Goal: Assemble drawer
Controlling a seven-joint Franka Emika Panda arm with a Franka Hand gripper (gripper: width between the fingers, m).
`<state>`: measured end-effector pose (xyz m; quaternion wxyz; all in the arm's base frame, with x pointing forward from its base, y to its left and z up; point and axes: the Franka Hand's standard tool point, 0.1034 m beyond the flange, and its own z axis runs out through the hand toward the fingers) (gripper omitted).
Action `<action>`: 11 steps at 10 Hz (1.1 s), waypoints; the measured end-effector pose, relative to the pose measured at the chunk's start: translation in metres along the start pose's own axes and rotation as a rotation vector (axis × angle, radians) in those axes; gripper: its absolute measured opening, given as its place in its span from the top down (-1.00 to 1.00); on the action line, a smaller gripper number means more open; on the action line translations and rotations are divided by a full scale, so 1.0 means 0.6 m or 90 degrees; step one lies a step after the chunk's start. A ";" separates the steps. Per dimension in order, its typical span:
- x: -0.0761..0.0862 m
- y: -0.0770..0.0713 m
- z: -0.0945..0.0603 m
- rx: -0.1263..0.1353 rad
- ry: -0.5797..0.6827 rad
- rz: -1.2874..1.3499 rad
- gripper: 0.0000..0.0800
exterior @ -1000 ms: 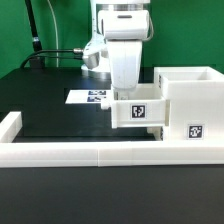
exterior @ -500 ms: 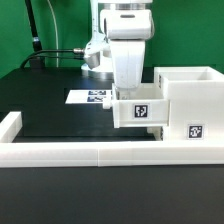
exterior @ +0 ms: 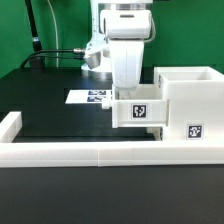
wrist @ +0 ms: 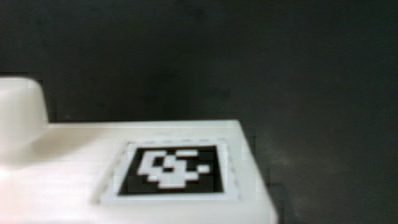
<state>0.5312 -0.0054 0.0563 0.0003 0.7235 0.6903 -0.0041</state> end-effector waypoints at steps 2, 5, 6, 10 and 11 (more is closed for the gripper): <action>0.002 0.000 0.001 0.000 0.000 -0.002 0.89; 0.019 0.004 -0.004 0.009 -0.003 -0.010 0.89; 0.026 0.004 -0.004 0.009 -0.006 -0.015 0.89; 0.054 0.004 -0.003 0.000 -0.011 -0.037 0.89; 0.052 0.004 -0.003 0.000 -0.011 -0.035 0.89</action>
Offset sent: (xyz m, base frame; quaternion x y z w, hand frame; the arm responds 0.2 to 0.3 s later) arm 0.0114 0.0115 0.0068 0.0155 -0.0255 -0.0314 0.9991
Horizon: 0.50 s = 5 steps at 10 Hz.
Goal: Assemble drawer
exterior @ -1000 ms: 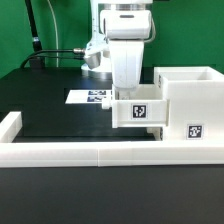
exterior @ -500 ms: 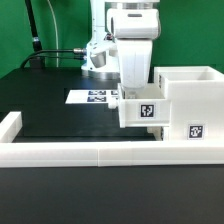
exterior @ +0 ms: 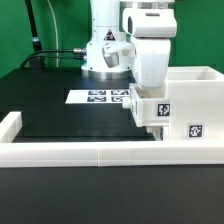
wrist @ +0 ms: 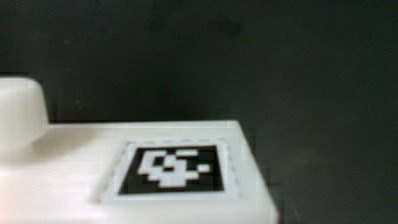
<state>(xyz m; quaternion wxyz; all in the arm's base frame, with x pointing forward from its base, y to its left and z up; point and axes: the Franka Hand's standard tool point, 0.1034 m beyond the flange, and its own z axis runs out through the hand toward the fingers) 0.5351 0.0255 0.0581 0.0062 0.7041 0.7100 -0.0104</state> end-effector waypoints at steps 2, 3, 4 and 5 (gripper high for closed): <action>-0.001 0.000 0.000 0.000 0.000 0.000 0.39; -0.003 0.001 -0.003 -0.001 0.000 0.002 0.04; -0.003 0.003 -0.008 -0.004 -0.001 0.002 -0.30; -0.004 0.005 -0.017 -0.005 -0.003 0.002 -0.30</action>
Offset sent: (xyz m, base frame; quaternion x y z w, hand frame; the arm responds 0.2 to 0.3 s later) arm -0.0021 0.0017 0.0123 -0.0041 0.0027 0.0099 0.9999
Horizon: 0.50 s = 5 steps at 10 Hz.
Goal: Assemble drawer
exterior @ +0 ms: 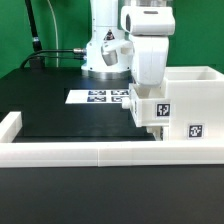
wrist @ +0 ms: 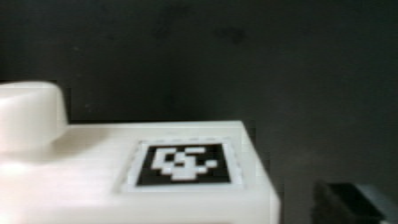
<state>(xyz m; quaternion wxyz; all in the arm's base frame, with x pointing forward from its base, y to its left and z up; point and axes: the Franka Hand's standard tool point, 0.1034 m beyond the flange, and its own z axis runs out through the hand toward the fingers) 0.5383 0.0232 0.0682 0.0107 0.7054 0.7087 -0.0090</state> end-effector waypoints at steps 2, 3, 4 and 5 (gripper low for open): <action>-0.005 0.001 -0.027 0.005 -0.007 0.001 -0.55; -0.009 0.001 -0.042 0.007 -0.011 0.002 -0.61; -0.015 0.002 -0.053 0.007 -0.014 0.004 -0.62; -0.026 0.002 -0.064 0.010 -0.018 0.001 -0.62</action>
Offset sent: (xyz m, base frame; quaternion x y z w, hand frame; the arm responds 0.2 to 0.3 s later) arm -0.0034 -0.0123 0.0316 0.0213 -0.0223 -0.0043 0.9995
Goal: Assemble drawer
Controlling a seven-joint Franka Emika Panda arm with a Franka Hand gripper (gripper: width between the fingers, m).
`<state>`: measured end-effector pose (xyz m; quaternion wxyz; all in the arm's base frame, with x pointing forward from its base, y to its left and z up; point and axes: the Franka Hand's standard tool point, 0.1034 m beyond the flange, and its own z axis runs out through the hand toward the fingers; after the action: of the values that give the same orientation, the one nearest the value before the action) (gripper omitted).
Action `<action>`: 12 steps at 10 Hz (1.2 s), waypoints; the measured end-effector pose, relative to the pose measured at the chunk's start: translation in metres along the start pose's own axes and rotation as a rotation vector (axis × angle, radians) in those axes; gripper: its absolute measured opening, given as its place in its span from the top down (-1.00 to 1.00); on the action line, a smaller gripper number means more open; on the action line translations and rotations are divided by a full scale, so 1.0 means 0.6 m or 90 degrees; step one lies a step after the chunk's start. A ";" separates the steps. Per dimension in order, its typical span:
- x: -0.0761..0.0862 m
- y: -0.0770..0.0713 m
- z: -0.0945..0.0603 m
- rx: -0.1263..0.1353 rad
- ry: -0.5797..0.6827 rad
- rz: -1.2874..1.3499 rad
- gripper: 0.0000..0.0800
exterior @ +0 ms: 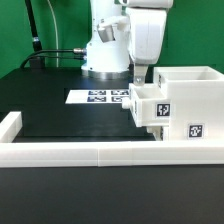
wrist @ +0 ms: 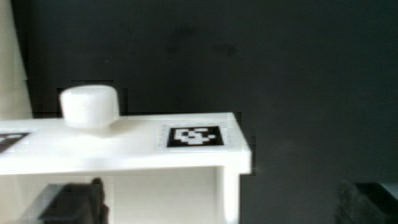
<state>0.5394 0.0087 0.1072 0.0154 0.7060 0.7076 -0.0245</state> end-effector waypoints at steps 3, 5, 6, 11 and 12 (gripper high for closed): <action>-0.057 0.007 -0.020 0.006 -0.007 -0.021 -0.62; -0.061 0.006 -0.017 0.007 -0.006 -0.016 -0.62; -0.064 0.004 -0.012 0.010 -0.001 -0.021 -0.62; -0.100 -0.003 0.056 0.034 0.124 -0.015 -0.62; -0.104 -0.006 0.064 0.044 0.151 -0.006 -0.62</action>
Offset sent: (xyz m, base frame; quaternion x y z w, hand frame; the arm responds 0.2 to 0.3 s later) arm 0.0000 0.0000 0.0000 0.0000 0.0650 0.0000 0.9979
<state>0.5352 -0.0560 0.0726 -0.0933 0.7008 0.7064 0.0346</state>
